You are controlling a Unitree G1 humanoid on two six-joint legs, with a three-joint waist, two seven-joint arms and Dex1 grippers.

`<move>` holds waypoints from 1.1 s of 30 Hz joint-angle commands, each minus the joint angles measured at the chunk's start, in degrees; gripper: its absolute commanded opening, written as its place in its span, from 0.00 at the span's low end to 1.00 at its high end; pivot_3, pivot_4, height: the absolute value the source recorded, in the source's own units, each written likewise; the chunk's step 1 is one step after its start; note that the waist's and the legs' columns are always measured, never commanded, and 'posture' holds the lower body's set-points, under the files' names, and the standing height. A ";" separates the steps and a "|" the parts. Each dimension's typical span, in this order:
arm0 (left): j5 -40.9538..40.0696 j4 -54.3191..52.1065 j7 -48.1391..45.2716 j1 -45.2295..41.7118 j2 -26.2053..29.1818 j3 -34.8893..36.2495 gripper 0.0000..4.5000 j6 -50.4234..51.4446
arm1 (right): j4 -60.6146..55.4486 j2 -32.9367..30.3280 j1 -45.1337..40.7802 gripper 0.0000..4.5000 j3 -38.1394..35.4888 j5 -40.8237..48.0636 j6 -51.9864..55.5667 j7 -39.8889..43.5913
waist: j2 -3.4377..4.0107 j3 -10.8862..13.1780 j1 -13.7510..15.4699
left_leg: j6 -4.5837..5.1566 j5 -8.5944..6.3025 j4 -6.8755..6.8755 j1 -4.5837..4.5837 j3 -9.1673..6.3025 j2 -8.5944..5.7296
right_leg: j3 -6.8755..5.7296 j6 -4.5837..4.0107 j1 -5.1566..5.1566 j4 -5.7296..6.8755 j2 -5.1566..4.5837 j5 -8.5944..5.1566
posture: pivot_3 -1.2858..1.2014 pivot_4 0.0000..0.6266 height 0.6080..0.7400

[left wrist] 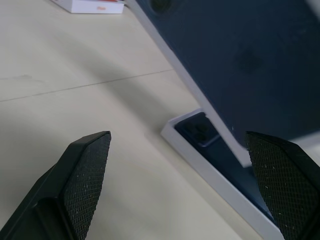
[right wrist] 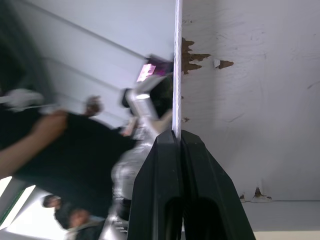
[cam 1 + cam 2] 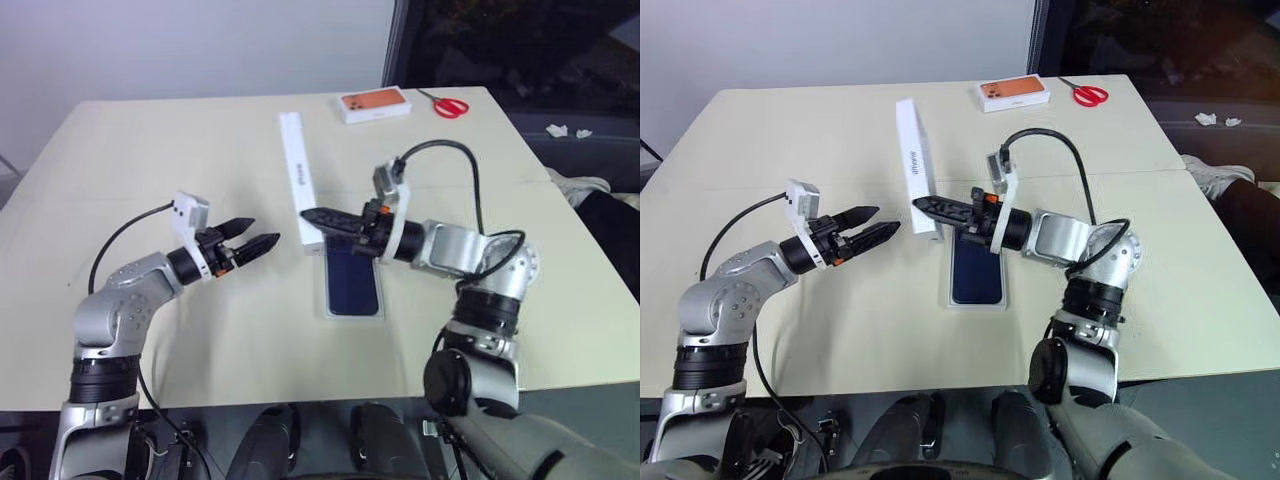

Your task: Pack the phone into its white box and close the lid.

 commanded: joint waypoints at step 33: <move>3.67 -1.53 2.50 2.00 -10.69 -12.16 0.00 -3.84 | -11.55 -48.60 9.19 0.99 30.91 -16.20 -28.03 32.53 | -0.05 0.04 0.64 | 0.21 -0.09 0.13 0.03 0.05 0.02 | -0.24 0.04 0.34 -0.35 0.02 -0.02 | 0.52 0.24 1.00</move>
